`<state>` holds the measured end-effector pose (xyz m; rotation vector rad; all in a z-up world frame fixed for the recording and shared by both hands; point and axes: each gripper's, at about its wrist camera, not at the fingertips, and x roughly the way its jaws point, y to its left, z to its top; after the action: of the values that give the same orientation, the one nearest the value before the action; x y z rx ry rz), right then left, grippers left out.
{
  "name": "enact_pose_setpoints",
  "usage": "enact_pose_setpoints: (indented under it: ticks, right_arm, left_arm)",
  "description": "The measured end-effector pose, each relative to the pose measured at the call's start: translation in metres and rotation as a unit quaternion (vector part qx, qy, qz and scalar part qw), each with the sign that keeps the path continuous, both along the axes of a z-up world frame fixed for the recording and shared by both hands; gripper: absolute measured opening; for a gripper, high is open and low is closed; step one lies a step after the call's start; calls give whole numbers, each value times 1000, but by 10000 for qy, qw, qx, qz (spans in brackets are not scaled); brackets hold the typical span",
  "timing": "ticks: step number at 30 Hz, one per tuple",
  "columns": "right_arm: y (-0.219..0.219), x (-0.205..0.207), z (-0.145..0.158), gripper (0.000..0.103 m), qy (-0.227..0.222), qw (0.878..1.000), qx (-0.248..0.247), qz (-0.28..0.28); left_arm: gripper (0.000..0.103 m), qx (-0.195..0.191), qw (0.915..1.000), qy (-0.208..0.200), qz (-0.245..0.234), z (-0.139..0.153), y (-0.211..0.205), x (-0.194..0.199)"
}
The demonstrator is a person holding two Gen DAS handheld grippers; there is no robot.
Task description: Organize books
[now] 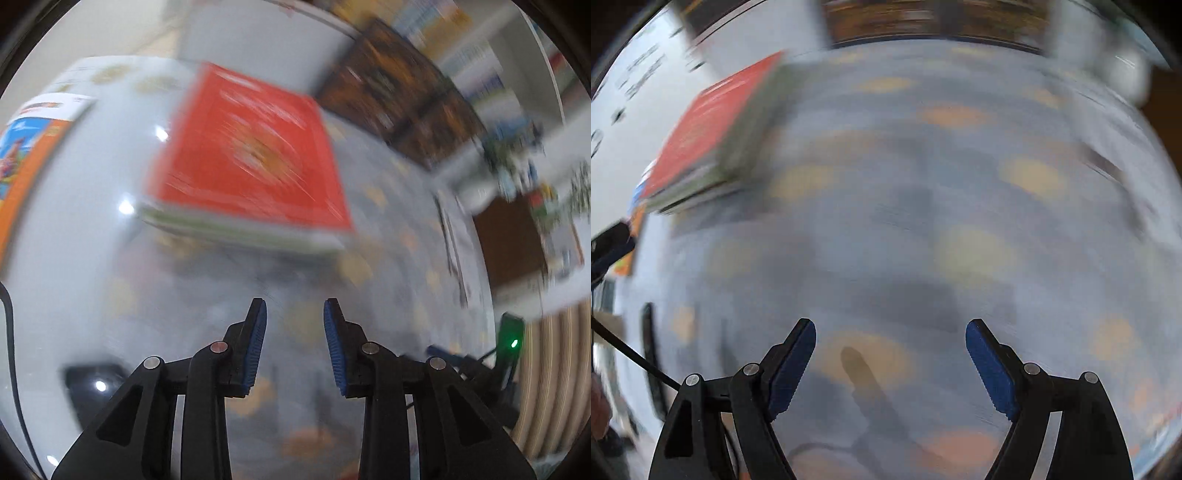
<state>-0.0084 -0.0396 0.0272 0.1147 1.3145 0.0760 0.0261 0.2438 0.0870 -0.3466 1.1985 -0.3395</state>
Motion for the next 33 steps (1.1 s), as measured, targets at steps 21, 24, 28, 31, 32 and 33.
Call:
enact_pose_setpoints:
  ticks: [21, 24, 28, 31, 32, 33]
  right_arm:
    - [-251, -41, -26, 103, 188, 9976, -472, -462]
    - [-251, -43, -26, 103, 69, 9981, -496, -347]
    - [-257, -48, -26, 103, 40, 9990, -448, -8]
    - [-260, -50, -25, 103, 30, 9984, -435, 373]
    - [-261, -49, -25, 103, 83, 9980, -422, 473]
    - [-262, -49, -23, 103, 189, 9975, -361, 575]
  left_arm:
    - [37, 603, 9842, 47, -1665, 12, -290, -51]
    - [37, 505, 9866, 126, -1546, 5, -307, -47]
    - [37, 365, 9898, 240, -1357, -1, -322, -39]
    - [37, 451, 9898, 226, -1335, -1, -332, -34]
    - [37, 495, 9894, 212, -1349, 0, -335, -32]
    - [37, 541, 9887, 206, -1381, -1, -339, -31]
